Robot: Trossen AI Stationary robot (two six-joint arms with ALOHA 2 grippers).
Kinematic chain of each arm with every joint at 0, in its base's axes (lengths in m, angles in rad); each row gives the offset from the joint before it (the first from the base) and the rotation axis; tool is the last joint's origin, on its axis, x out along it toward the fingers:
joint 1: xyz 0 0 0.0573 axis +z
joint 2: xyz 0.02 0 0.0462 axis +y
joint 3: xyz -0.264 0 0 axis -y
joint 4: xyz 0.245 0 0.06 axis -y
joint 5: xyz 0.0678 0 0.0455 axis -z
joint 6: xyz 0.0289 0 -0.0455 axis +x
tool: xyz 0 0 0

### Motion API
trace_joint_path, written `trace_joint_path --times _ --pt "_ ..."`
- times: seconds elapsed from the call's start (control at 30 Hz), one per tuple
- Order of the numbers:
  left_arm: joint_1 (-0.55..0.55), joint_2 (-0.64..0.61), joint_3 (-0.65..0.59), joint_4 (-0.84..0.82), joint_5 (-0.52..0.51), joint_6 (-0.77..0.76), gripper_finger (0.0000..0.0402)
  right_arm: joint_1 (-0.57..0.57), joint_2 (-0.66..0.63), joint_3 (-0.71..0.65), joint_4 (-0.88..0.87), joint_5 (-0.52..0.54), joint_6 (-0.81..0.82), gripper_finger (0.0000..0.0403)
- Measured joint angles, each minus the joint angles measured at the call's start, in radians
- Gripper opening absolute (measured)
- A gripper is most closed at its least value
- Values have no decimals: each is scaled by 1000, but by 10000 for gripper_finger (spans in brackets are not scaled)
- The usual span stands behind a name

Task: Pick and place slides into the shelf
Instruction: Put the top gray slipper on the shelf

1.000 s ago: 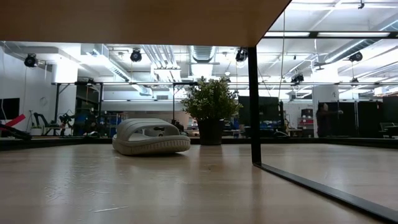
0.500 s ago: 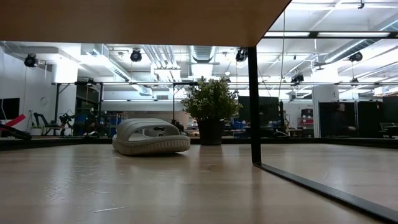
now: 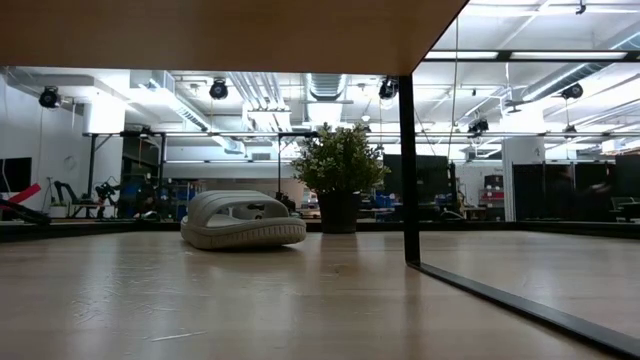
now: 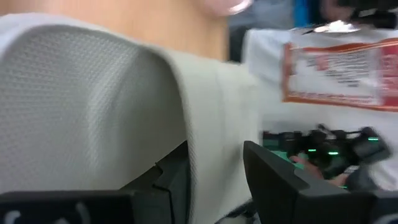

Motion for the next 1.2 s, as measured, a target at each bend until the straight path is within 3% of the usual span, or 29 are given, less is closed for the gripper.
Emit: trace_joint_path --times 0.2,0.53,0.77,1.2 --pt "-1 8 3 -31 2 13 125 0 0 0 -18 -1 -3 187" --pt "-1 5 113 -188 -23 13 125 0 0 0 -36 -1 -6 187" --pt "-1 36 161 -371 -19 69 125 0 0 0 -45 -1 -7 187" --pt "0 34 257 -474 -29 83 125 0 0 0 -55 -1 -6 187"
